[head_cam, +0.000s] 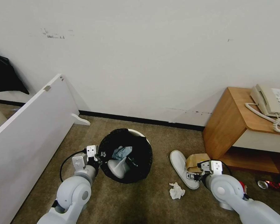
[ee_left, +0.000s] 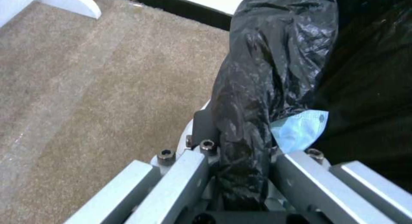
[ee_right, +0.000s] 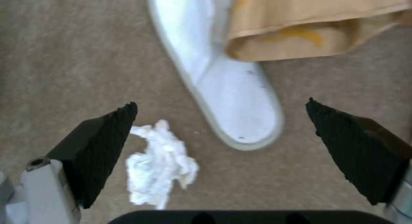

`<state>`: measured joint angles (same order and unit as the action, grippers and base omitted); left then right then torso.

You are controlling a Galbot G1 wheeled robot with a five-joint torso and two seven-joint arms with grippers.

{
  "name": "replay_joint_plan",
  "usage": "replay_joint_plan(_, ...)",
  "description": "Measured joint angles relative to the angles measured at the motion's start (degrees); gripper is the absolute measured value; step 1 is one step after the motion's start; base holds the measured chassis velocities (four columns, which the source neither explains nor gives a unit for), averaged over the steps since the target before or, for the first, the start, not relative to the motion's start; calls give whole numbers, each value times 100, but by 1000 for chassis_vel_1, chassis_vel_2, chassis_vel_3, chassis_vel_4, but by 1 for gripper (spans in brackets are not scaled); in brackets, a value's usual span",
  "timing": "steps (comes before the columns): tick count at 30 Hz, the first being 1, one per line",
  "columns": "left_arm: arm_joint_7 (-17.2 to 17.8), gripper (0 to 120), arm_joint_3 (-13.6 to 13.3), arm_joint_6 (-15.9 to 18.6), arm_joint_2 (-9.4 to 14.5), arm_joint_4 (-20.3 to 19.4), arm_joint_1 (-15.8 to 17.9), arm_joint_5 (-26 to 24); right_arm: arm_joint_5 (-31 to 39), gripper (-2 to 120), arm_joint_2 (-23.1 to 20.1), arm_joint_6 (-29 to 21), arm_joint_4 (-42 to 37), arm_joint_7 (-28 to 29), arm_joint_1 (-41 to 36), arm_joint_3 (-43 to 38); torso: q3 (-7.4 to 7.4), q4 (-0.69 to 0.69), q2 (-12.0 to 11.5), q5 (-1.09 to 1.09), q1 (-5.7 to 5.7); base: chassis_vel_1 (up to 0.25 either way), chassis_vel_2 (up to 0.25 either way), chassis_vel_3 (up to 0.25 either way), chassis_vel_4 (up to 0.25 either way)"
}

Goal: Pick up the trash bin, then pick up the garbage from the floor and place it into the trash bin.

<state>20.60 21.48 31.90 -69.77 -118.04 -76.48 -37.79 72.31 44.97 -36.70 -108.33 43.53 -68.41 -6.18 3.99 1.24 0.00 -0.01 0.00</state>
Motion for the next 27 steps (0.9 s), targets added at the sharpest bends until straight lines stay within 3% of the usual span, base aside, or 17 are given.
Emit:
replay_joint_plan(5,-6,2,50,-5,-12,-1,-35,13,24,100,142,-26,149,-5,286,298,0,0,0,0,0,0,0,0,0)
replay_joint_plan(12,-24,2,193,-17,23,-46,-128,10,9,100,741,-126,559,193,607,762,0,0,0,1,0,0,0,0,0)
replay_joint_plan(27,-55,2,162,-23,-23,-79,-197,68,-190,100,762,-398,781,209,360,813,0,1,0,1,0,0,0,0,0)
